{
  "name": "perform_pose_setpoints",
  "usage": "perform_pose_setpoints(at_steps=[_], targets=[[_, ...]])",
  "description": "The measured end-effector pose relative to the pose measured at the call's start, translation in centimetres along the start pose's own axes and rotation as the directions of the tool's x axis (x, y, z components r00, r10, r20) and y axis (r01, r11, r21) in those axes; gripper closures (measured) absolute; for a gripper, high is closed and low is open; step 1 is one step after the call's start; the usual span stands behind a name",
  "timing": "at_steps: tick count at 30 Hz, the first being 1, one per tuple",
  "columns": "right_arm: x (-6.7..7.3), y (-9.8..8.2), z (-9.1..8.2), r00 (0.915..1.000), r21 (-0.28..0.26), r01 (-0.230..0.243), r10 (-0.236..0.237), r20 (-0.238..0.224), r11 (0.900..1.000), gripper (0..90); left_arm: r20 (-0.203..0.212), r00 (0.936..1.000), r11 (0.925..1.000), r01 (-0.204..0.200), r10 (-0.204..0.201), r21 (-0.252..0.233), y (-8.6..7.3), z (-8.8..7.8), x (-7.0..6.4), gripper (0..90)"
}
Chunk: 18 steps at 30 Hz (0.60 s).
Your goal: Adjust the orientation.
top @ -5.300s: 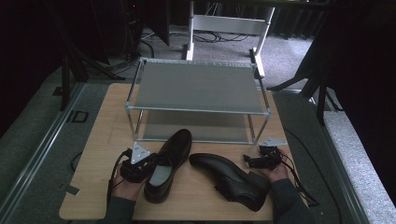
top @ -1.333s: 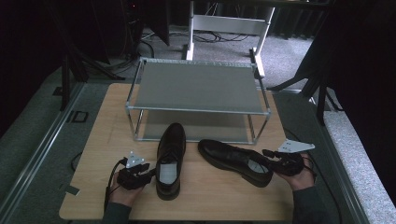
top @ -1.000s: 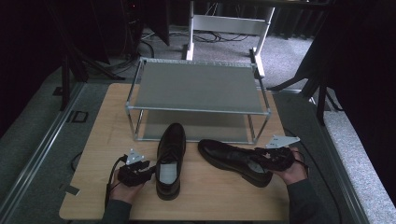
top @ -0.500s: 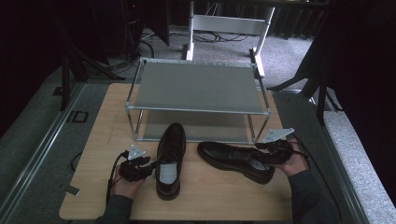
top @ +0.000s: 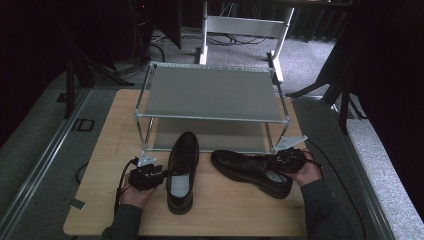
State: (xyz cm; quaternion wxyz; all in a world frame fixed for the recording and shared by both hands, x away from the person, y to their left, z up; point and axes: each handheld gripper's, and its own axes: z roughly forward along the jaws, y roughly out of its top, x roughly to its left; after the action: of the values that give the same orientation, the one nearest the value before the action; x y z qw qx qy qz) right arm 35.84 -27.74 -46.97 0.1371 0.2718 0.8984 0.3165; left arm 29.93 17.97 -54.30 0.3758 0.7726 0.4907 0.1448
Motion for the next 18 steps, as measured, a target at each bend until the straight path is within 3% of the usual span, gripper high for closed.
perform_pose_setpoints(at_steps=[6,9,15,18], targets=[[0.7,-0.3,-0.1,0.9984,-0.055,-0.054,0.055,0.016,0.997,82.5,0.008,0.9999,0.9999,0.013,-0.013,-0.002,0.6,0.6,0.4,66.8],[1.0,-0.3,-0.5,0.9951,-0.065,-0.074,0.078,0.061,0.995,82.9,0.018,0.9998,1.0,0.005,-0.005,-0.007,0.9,1.0,0.1,69.6],[1.4,-0.3,-0.8,0.982,-0.068,-0.127,0.135,0.132,0.99,83.0,0.037,0.9992,0.9999,-0.011,0.011,-0.003,1.4,1.8,-1.2,73.6],[1.9,-0.3,-0.5,0.9838,-0.047,-0.123,0.128,0.125,0.991,82.8,0.064,0.9974,0.9994,-0.033,0.033,0.002,1.6,2.2,-2.2,73.3]])
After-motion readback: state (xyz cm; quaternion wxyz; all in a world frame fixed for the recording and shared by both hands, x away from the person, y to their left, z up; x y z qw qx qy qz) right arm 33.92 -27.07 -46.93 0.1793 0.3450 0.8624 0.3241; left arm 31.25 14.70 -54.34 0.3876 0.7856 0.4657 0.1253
